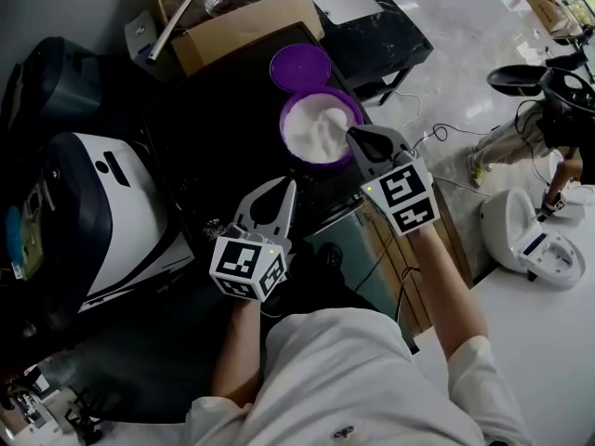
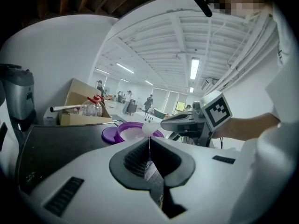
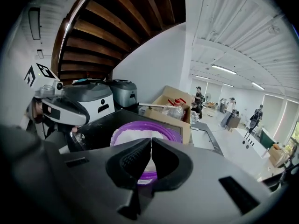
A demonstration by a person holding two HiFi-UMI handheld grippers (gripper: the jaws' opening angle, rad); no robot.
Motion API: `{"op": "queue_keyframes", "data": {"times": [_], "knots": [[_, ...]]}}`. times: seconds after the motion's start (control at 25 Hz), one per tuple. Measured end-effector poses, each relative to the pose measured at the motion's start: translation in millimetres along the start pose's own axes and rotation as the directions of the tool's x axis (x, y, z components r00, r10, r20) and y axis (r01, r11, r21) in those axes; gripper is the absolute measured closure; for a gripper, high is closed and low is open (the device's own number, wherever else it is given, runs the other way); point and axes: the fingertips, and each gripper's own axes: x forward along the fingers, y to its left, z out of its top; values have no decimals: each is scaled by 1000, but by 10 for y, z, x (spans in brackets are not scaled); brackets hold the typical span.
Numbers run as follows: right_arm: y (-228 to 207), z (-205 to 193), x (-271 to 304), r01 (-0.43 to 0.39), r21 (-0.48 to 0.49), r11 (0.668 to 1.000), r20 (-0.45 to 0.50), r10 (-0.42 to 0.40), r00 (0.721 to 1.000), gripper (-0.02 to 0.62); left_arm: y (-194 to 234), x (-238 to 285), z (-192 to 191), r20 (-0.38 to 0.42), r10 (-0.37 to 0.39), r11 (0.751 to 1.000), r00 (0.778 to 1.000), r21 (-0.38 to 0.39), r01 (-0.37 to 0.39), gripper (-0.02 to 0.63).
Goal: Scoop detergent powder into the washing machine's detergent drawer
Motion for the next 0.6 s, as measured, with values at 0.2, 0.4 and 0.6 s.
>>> {"op": "queue_keyframes", "data": {"times": [0.2, 0.4, 0.6], "knots": [[-48, -17, 106, 3, -19, 1000, -44, -4, 999, 581, 20, 40, -9, -8, -10, 1000, 1000, -3, 10, 586], [-57, -44, 224, 3, -55, 998, -90, -8, 996, 581, 79, 42, -21, -14, -14, 1000, 1000, -8, 14, 586], [-65, -59, 311, -3, -66, 998, -122, -5, 993, 581, 151, 23, -5, -13, -11, 1000, 1000, -8, 11, 587]]}}
